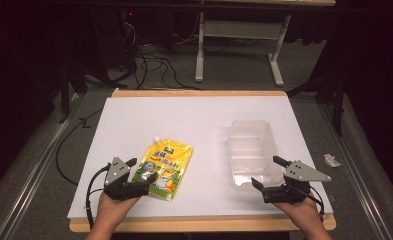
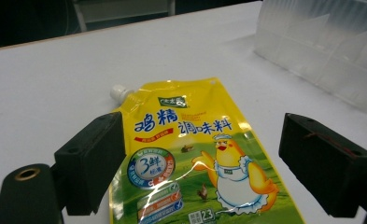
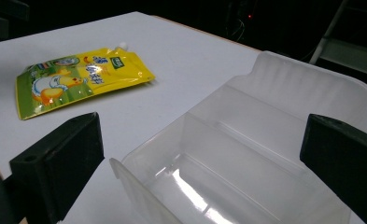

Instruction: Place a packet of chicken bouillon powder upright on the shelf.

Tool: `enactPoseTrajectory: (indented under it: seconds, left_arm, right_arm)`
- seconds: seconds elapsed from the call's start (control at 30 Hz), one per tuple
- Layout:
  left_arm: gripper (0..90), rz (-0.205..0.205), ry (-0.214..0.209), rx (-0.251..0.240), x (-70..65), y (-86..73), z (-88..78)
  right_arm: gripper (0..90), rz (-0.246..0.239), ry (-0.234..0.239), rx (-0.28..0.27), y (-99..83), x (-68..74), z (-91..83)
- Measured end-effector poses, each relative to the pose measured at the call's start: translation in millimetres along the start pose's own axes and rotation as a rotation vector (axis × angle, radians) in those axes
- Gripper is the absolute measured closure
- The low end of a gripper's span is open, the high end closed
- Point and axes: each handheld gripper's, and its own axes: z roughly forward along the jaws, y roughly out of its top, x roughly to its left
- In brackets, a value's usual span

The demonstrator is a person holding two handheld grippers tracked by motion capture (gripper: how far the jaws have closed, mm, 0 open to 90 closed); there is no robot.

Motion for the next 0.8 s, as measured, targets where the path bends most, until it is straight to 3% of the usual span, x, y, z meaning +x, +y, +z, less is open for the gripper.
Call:
enactPoseTrajectory:
  seconds: [0.1,0.33,0.8]
  left_arm:
    - [15.0,-0.018,0.005,0.007,2.8,-1.8,1.4]
    - [15.6,-0.013,0.004,-0.003,3.4,-2.8,-3.6]
    - [16.2,-0.038,0.01,-0.015,4.1,0.0,-5.3]
  right_arm:
    - [0.0,0.015,0.016,0.006,-1.3,-0.5,1.3]
    - [0.0,0.015,0.019,-0.005,0.9,4.0,1.0]
    - [0.0,0.021,0.03,-0.018,-1.3,0.1,1.2]
